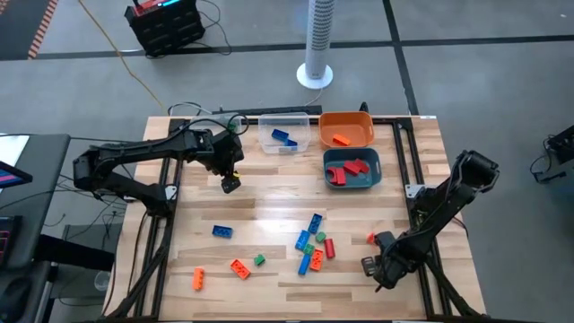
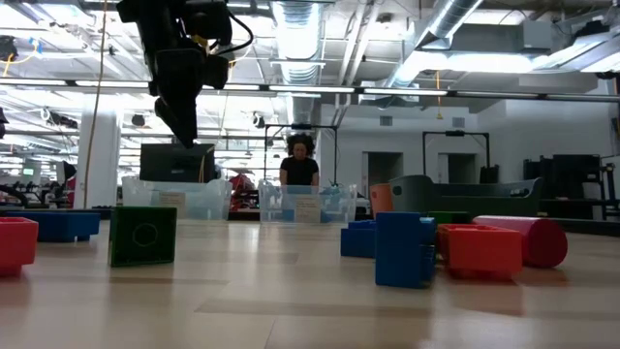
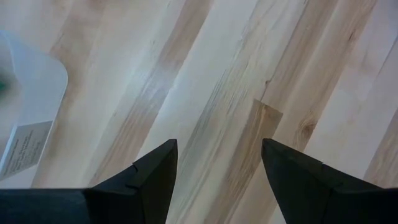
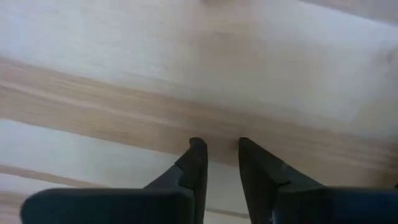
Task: Sort blocks
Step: Put the orange game piece into the orange bin
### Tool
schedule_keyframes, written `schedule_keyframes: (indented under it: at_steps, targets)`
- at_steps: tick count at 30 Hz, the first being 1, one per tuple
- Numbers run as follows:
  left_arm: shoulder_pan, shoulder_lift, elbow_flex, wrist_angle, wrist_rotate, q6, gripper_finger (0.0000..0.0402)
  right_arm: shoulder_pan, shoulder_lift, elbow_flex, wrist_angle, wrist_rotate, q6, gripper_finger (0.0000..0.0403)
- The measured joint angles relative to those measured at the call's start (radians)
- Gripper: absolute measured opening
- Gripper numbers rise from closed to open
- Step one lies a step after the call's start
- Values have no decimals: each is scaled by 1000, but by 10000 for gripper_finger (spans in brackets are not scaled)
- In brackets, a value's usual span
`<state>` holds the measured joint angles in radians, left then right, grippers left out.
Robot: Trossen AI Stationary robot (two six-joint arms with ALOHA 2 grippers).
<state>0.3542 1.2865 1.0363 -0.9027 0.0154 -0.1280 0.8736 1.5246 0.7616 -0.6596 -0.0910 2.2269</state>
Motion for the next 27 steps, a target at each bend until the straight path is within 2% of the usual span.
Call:
schedule_keyframes:
  at_steps: [6, 10, 13, 16, 21, 27]
  targets:
    - [0, 0, 0, -6, 4, -10, 228, -1, -59, 9, -40, 43, -82, 104]
    - [0, 0, 0, -11, 6, -50, 228, -20, -181, 30, -187, 144, -190, 140]
    - [0, 0, 0, -11, 7, -63, 228, -78, -264, 19, -338, 158, -259, 181]
    - [0, 0, 0, -10, 7, -52, 228, -166, -337, -13, -371, 159, -434, 231]
    - [0, 0, 0, -31, 8, -54, 228, -303, -375, -34, -367, 158, -767, 302]
    - [0, 0, 0, -72, 8, -56, 228, -421, -375, -79, -354, 128, -990, 341]
